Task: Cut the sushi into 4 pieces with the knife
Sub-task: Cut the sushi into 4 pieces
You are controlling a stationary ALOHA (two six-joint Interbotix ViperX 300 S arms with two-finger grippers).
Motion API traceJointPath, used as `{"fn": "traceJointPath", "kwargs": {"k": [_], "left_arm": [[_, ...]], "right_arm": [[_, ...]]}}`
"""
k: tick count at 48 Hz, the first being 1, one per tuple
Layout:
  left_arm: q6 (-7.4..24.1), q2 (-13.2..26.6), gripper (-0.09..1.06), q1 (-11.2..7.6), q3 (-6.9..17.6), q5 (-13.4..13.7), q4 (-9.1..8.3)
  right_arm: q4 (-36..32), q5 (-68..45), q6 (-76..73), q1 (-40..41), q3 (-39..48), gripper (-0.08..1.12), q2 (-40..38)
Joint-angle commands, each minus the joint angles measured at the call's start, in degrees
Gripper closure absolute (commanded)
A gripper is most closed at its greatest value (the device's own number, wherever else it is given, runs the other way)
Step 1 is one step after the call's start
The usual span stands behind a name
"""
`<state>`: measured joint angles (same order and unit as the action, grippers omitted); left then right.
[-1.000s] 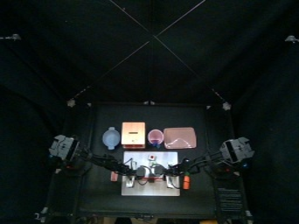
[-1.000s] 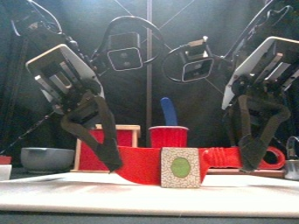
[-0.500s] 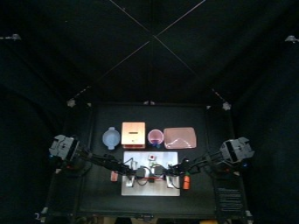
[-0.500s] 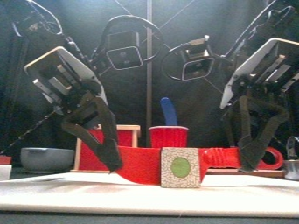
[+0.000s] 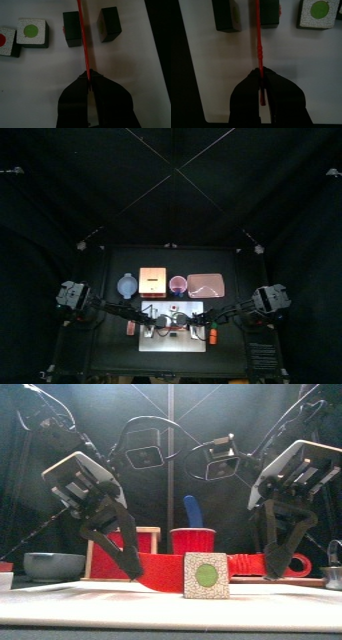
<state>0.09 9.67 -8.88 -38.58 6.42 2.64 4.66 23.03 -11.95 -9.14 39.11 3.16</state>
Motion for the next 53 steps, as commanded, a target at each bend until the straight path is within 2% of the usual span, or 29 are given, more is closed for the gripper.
{"fn": "traceJointPath", "kwargs": {"k": [1, 13, 26, 36, 53], "left_arm": [[0.2, 0.0, 0.54, 1.76, -0.8, 0.6, -1.14], [0.2, -0.2, 0.54, 3.25, -0.8, 0.7, -2.72], [0.0, -2.5, 0.54, 3.43, -0.9, 1.1, -2.64], [0.0, -4.6, 0.54, 2.72, -0.7, 1.8, -2.55], [-0.1, -4.9, 0.54, -0.88, 0.4, 1.8, -1.93]], "right_arm": [[-0.9, 0.5, 0.3, 1.5, 0.3, 0.73, -0.3], [-1.6, 0.8, 0.2, 2.5, 0.2, 0.73, -0.4], [-0.7, 1.0, 0.0, 2.2, -0.2, 0.73, -2.3], [0.5, 1.2, 0.0, 1.4, -0.4, 0.73, -3.4], [2.6, 1.6, -0.1, -1.8, -1.4, 0.73, -3.5]]}}
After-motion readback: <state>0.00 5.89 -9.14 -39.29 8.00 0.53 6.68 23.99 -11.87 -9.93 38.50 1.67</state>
